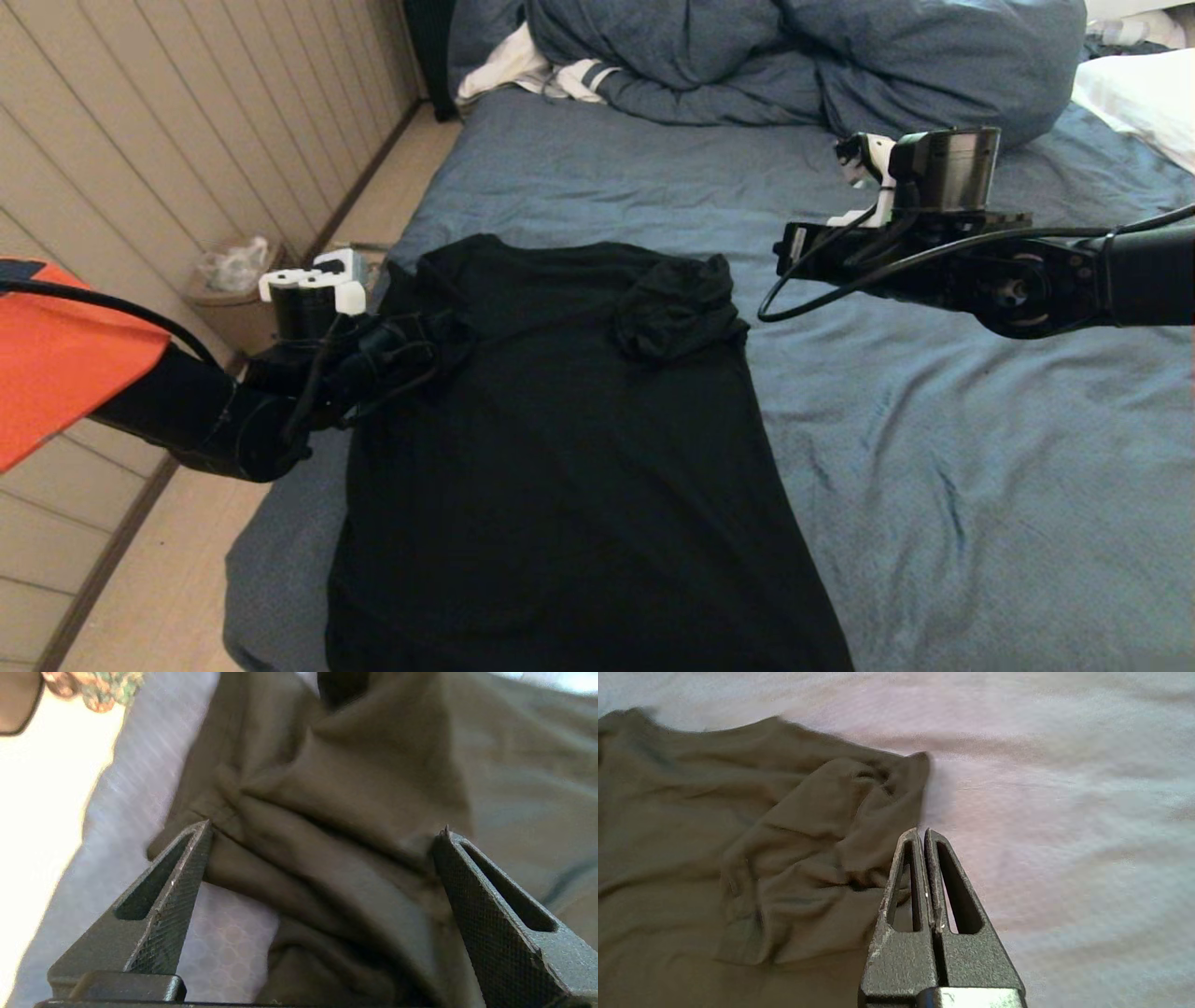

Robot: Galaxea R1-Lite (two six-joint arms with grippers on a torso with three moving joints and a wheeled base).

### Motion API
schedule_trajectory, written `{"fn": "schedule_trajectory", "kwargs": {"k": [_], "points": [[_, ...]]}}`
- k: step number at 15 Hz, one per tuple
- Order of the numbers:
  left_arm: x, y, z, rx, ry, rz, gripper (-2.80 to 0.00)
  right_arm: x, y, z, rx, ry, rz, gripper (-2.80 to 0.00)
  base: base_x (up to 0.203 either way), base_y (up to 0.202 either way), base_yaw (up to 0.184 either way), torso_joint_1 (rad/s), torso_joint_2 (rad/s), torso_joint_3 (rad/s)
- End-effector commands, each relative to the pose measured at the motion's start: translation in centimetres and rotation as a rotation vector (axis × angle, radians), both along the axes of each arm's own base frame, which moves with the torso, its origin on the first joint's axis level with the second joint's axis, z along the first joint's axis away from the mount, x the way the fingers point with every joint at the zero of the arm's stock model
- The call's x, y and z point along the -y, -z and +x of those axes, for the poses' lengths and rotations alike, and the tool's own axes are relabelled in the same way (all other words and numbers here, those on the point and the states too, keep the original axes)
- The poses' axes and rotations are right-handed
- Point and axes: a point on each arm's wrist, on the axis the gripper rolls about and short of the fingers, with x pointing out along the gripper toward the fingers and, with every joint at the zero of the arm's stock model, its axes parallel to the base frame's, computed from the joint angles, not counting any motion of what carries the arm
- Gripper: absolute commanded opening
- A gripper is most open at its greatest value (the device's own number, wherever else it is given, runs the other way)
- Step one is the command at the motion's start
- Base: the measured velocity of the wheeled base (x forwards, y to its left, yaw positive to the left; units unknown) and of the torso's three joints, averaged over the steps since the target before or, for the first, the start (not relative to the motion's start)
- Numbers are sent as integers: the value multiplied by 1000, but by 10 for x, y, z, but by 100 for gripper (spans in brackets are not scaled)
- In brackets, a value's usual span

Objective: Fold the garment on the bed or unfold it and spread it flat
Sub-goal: Fold the black T-shirt

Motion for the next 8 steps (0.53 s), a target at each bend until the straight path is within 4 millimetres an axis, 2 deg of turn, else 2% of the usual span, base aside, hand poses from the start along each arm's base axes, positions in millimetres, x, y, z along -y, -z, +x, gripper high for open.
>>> {"fn": "schedule_trajectory", "kwargs": {"k": [1, 2, 8], "points": [[2, 5, 2, -8, 0, 0, 0, 0, 1, 1, 0, 0, 1, -280, 0, 0, 0, 0, 0, 0], [3, 5, 3, -6, -5, 1, -280, 0, 0, 1, 3, 0, 2, -280, 0, 0, 0, 0, 0, 0], [1, -7, -1, 26, -12, -6, -280, -1, 1, 1, 5, 0, 0, -280, 0, 0, 0, 0, 0, 0]]}}
